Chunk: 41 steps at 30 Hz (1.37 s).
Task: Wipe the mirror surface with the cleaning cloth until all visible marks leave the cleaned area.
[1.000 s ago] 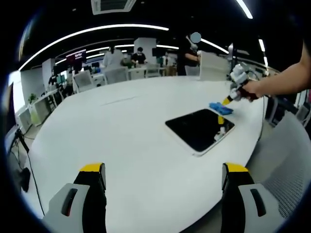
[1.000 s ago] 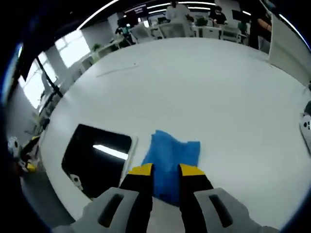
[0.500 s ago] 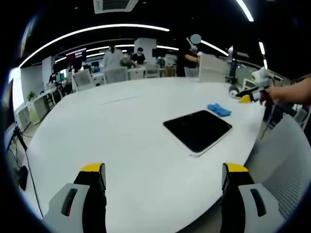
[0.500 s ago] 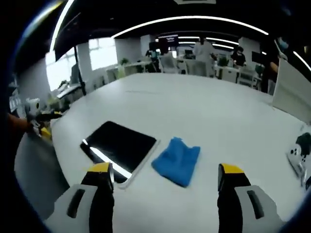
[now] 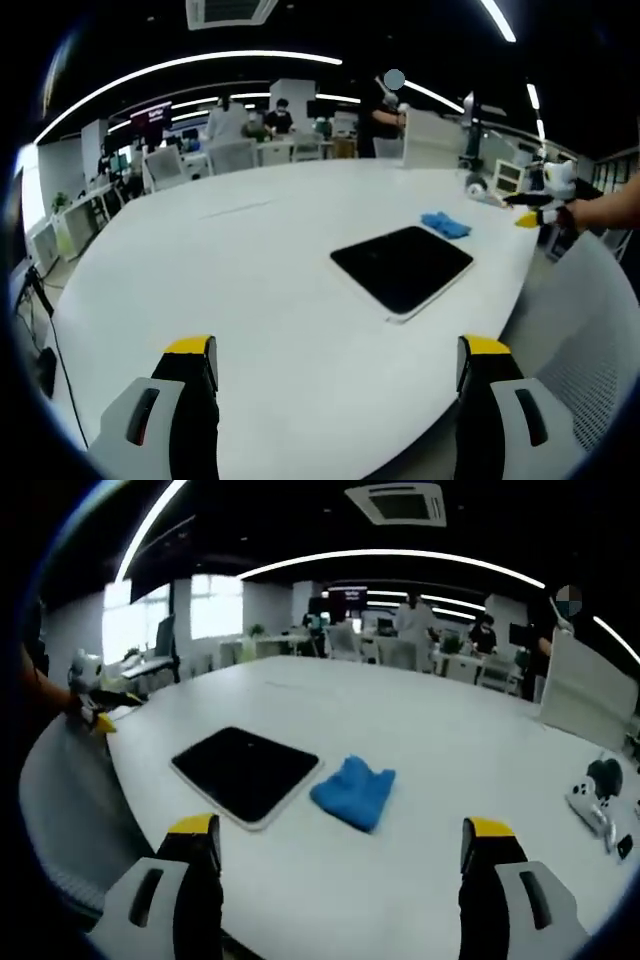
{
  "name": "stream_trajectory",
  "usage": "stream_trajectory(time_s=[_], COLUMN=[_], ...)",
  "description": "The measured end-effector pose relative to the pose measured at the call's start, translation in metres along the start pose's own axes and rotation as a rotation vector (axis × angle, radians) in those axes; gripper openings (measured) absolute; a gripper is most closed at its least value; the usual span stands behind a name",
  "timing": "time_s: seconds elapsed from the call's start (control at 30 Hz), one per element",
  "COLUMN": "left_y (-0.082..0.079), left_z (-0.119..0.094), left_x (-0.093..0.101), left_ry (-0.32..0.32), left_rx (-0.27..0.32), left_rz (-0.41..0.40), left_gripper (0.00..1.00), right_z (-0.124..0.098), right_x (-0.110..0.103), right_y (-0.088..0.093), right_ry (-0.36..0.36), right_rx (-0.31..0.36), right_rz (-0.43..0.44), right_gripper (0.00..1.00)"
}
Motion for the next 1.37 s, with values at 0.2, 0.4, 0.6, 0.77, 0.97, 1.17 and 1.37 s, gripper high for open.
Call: stream_trajectory(time_s=[0.2,0.4,0.6,0.77,0.97,1.17,1.37], left_y=[-0.012,-0.011,-0.010,-0.012,-0.008,-0.006,-0.006], left_z=[-0.004,-0.004,0.000,0.001,0.001,0.001,0.001], left_x=[0.001,0.005,-0.003,-0.002,-0.002,-0.003,-0.005], left_ry=[0.025,0.024,-0.031,-0.024,-0.025,-0.035,-0.043], left_rx=[0.043,0.002,0.023,0.057,0.033,0.023,0.021], left_rz=[-0.059,-0.016,-0.077,-0.061,-0.045,-0.027,-0.039], left_gripper=[1.00,1.00,1.00,1.00,1.00,1.00,1.00], right_z=[0.001,0.002,0.008,0.010,0.013,0.013,0.011], right_x=[-0.006,-0.004,-0.012,-0.007,-0.008,-0.006,-0.008], right_y=[0.003,0.004,0.000,0.001,0.003,0.012,0.009], right_ry=[-0.010,-0.008,-0.037,0.006,0.022,0.027,0.020], right_rx=[-0.003,-0.011,-0.002,-0.005,-0.012,-0.048,-0.022], right_rz=[0.032,0.026,0.005,0.026,0.067,0.099,0.085], right_gripper=[1.00,1.00,0.98,0.97,0.97,0.97,0.97])
Point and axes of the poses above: the point that each gripper's makers call its tool centre point, and the gripper's own axes: z roughly forward along the fingers, x roughly to its right, y roughly out of its underside, the point moved 2 cm from there along -z, roughly backward along the fingers, and after that the axes turned 7 degrees about -y, right-handed, at the moved point
